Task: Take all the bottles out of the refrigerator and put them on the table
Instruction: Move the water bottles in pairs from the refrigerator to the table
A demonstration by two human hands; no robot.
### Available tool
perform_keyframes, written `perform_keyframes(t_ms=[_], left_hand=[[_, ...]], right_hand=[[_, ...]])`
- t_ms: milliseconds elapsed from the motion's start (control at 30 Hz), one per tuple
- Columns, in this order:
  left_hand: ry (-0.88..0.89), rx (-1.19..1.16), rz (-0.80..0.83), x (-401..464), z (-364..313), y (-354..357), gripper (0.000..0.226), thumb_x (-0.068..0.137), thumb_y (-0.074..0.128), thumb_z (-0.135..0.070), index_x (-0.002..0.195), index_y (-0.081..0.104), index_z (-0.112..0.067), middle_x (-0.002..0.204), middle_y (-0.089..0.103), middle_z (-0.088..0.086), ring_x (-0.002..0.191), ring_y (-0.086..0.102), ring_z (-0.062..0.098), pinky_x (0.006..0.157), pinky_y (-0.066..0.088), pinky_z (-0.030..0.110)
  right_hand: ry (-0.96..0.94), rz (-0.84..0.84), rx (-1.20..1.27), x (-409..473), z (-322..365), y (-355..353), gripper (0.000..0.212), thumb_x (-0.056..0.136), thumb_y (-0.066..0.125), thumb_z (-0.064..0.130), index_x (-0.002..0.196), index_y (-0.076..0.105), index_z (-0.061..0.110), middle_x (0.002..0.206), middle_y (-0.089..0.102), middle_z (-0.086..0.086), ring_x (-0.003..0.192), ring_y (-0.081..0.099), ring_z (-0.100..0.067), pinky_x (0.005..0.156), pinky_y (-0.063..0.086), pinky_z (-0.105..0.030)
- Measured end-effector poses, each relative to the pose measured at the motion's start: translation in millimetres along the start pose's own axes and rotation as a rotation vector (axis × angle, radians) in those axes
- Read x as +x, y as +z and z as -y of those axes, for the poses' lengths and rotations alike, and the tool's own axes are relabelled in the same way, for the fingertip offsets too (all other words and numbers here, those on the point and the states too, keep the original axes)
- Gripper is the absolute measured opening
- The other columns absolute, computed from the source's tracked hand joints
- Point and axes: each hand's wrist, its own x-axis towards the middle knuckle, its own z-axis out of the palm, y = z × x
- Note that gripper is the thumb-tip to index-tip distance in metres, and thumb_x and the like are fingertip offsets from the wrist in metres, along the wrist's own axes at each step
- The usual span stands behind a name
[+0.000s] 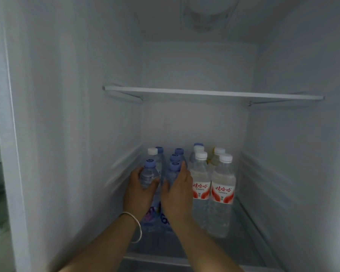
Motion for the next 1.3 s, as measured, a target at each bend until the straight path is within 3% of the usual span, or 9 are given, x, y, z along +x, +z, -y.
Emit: perform_keyframes(t_ms=[167, 333, 500, 600, 733, 933, 1033, 1200, 1300], left_hand=[[-0.052, -0.096, 0.006, 0, 8, 2, 0.026, 0.083, 0.071, -0.02, 0.09, 0.048, -0.029, 0.089, 0.056, -0.015, 0.079, 0.055, -0.003, 0.068, 0.043, 0.015], [-0.124, -0.147, -0.037, -3, 19, -1, 0.039, 0.066, 0.077, -0.045, 0.093, 0.06, -0.023, 0.095, 0.067, 0.002, 0.093, 0.066, 0.023, 0.079, 0.051, 0.039], [-0.111, -0.201, -0.097, -9, 23, -1, 0.053, 0.069, 0.081, -0.035, 0.111, 0.057, -0.013, 0.109, 0.064, 0.008, 0.1, 0.062, 0.024, 0.087, 0.048, 0.038], [-0.092, -0.232, -0.146, -10, 26, -1, 0.034, 0.076, 0.076, -0.014, 0.104, 0.057, -0.013, 0.102, 0.064, 0.01, 0.094, 0.062, 0.024, 0.088, 0.049, 0.041], [-0.046, -0.213, -0.193, -17, 18, 0, 0.027, 0.075, 0.078, -0.016, 0.088, 0.056, -0.024, 0.089, 0.064, -0.001, 0.081, 0.061, 0.015, 0.076, 0.046, 0.033], [0.07, -0.14, -0.213, -33, -21, -9, 0.027, 0.077, 0.075, -0.014, 0.096, 0.057, -0.016, 0.083, 0.063, -0.009, 0.076, 0.06, 0.005, 0.063, 0.042, 0.009], [0.145, -0.162, -0.174, -51, -52, -19, 0.031, 0.076, 0.077, -0.016, 0.098, 0.055, -0.019, 0.084, 0.063, -0.006, 0.075, 0.06, 0.008, 0.065, 0.043, 0.014], [0.167, -0.273, -0.058, -105, -78, -51, 0.042, 0.062, 0.072, -0.046, 0.095, 0.059, -0.023, 0.08, 0.07, -0.01, 0.077, 0.065, -0.005, 0.062, 0.044, 0.003], [0.135, -0.318, 0.042, -155, -81, -71, 0.036, 0.064, 0.077, -0.043, 0.091, 0.061, -0.025, 0.079, 0.073, -0.014, 0.072, 0.067, -0.003, 0.066, 0.049, 0.014]], right_hand=[[-0.071, -0.026, 0.037, -1, -5, -1, 0.063, 0.086, 0.062, 0.026, 0.139, 0.033, 0.01, 0.136, 0.043, -0.009, 0.128, 0.04, -0.023, 0.108, 0.03, -0.025], [-0.071, -0.015, 0.261, -4, -16, 1, 0.065, 0.075, 0.049, 0.053, 0.129, 0.048, 0.017, 0.125, 0.055, 0.0, 0.118, 0.051, -0.012, 0.101, 0.045, -0.032], [-0.059, 0.089, 0.376, 0, -33, 0, 0.049, 0.075, 0.072, 0.034, 0.117, 0.047, 0.042, 0.118, 0.057, 0.019, 0.11, 0.055, 0.005, 0.09, 0.042, -0.006], [-0.046, 0.116, 0.373, 0, -31, -1, 0.055, 0.071, 0.079, 0.032, 0.115, 0.045, 0.038, 0.115, 0.054, 0.019, 0.105, 0.054, 0.005, 0.085, 0.041, -0.001], [-0.051, 0.047, 0.345, -10, -26, 1, 0.056, 0.06, 0.071, 0.065, 0.105, 0.044, 0.048, 0.109, 0.054, 0.028, 0.1, 0.055, 0.012, 0.085, 0.046, -0.008], [-0.103, -0.053, 0.301, -33, -5, -24, 0.041, 0.063, 0.067, 0.044, 0.1, 0.046, 0.043, 0.1, 0.059, 0.022, 0.093, 0.056, 0.013, 0.077, 0.045, -0.006], [-0.133, -0.124, 0.296, -47, 22, -52, 0.041, 0.07, 0.076, 0.024, 0.1, 0.051, 0.038, 0.093, 0.063, 0.022, 0.09, 0.058, 0.014, 0.072, 0.045, -0.004], [-0.158, -0.275, 0.182, -108, 58, -90, 0.05, 0.063, 0.067, 0.044, 0.107, 0.061, 0.022, 0.1, 0.068, 0.011, 0.094, 0.063, -0.001, 0.082, 0.05, -0.019], [-0.096, -0.363, 0.13, -169, 77, -111, 0.048, 0.059, 0.062, 0.045, 0.102, 0.061, 0.025, 0.091, 0.067, 0.015, 0.085, 0.062, 0.002, 0.079, 0.048, -0.016]])
